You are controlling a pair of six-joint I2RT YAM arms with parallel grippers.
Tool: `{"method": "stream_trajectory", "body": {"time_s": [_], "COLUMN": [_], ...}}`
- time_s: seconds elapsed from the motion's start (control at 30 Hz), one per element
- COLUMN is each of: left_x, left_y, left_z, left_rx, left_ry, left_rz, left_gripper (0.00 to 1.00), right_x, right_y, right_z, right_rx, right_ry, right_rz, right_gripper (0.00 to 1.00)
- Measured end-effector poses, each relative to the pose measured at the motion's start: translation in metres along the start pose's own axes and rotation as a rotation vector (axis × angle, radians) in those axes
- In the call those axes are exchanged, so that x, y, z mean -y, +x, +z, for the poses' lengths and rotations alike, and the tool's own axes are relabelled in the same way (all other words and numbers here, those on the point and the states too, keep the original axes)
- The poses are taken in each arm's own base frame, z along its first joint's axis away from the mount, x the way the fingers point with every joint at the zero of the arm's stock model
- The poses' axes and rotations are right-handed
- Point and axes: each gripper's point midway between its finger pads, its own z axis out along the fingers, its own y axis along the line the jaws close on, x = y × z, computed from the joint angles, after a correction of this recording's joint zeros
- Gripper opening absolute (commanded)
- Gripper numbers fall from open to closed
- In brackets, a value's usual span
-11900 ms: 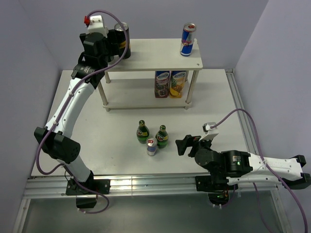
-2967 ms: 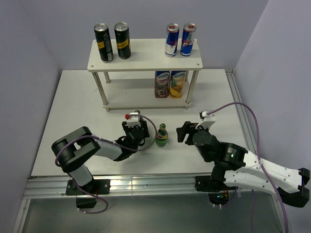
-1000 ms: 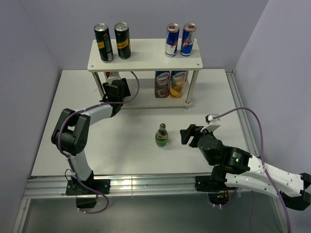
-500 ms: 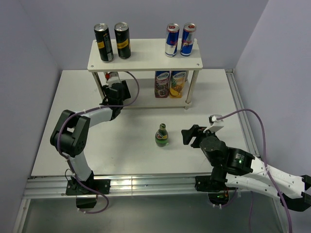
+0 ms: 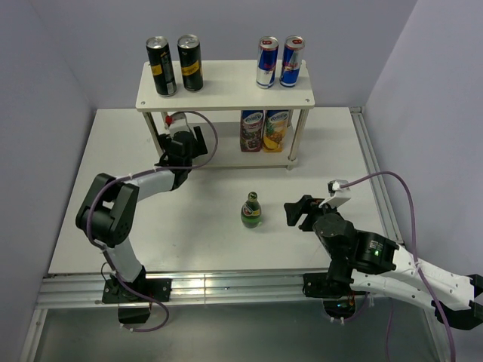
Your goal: Place and organize the beverage onto the shelf
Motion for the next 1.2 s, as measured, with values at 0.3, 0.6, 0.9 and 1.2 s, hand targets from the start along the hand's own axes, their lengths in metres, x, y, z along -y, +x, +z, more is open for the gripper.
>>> {"method": "stream_trajectory", "body": {"time_s": [0.3, 0.6, 0.9, 1.2], "left_x": [0.004, -0.011, -0.006, 0.030], "left_y": [-0.007, -0.038, -0.052, -0.022], "left_z": [-0.011, -0.036, -0.101, -0.179], "left_rx": [0.012, 0.081, 0.115, 0.055], "left_ry": [0.021, -0.038, 0.015, 0.225], "left_rz": [-0.005, -0.034, -0.061, -0.073], "left_gripper": [0.99, 0.99, 0.99, 0.99], "right_x": [0.002, 0.003, 0.004, 0.005], "right_y": [0.001, -0.001, 0.001, 0.003], "right_z": [-0.001, -0.003, -0.002, -0.002], "right_rx": [-0.001, 0.006, 0.003, 0.000], "right_ry": [0.001, -0.006, -0.003, 0.000], "right_rz": [0.002, 0.011, 0.007, 0.002], "right_gripper": [0.77, 0.77, 0.77, 0.77]}}
